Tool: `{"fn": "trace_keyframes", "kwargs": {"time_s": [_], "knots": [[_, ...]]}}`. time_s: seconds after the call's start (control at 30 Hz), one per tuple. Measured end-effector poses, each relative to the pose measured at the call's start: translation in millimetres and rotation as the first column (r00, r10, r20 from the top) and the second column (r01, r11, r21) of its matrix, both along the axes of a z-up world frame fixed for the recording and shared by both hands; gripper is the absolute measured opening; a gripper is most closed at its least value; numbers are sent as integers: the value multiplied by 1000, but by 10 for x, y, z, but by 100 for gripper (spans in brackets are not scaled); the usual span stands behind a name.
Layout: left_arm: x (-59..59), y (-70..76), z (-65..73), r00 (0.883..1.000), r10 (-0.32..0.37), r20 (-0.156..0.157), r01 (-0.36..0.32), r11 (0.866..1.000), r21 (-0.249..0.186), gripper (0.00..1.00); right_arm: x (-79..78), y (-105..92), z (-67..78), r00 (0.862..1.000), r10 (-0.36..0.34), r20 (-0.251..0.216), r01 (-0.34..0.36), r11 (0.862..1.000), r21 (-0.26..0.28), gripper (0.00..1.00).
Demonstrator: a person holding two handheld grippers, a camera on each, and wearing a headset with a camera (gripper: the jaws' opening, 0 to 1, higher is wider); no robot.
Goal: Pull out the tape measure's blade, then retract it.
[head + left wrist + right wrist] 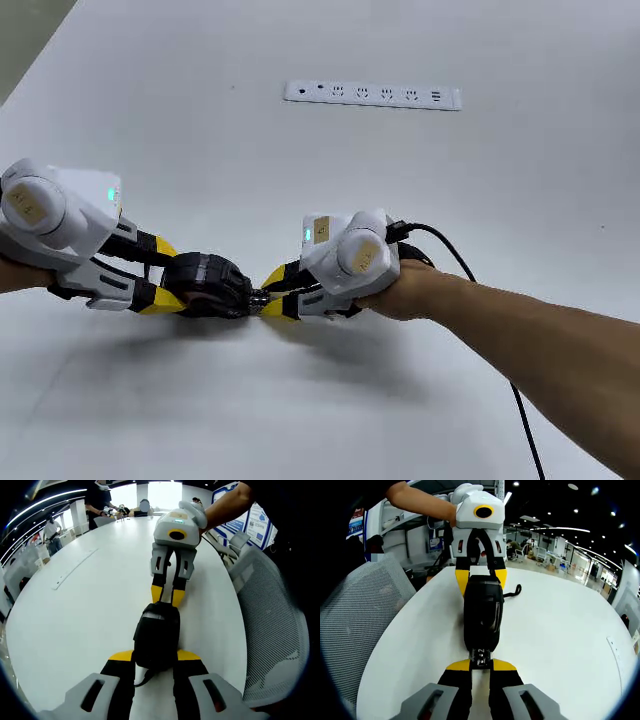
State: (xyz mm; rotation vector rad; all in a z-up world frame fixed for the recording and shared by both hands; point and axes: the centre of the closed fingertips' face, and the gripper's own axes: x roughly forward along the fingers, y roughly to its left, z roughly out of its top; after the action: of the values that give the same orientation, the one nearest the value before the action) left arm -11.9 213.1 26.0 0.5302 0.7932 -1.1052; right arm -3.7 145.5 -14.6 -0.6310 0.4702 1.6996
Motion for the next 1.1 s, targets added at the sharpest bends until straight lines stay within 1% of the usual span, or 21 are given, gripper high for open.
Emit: {"fn": "trace_keyframes", "kwargs": {"time_s": [0.4,1.1], "knots": [[-6,-1,-5,1000,-3,-6,3,1000,2,22,12,-139,-9,1000,-1,1,1,1000,-16,8],[2,-18,1,1000,-8,-14,8,1000,7,23,79,-477,-4,1000,-20,6,20,999,-40,9]]}}
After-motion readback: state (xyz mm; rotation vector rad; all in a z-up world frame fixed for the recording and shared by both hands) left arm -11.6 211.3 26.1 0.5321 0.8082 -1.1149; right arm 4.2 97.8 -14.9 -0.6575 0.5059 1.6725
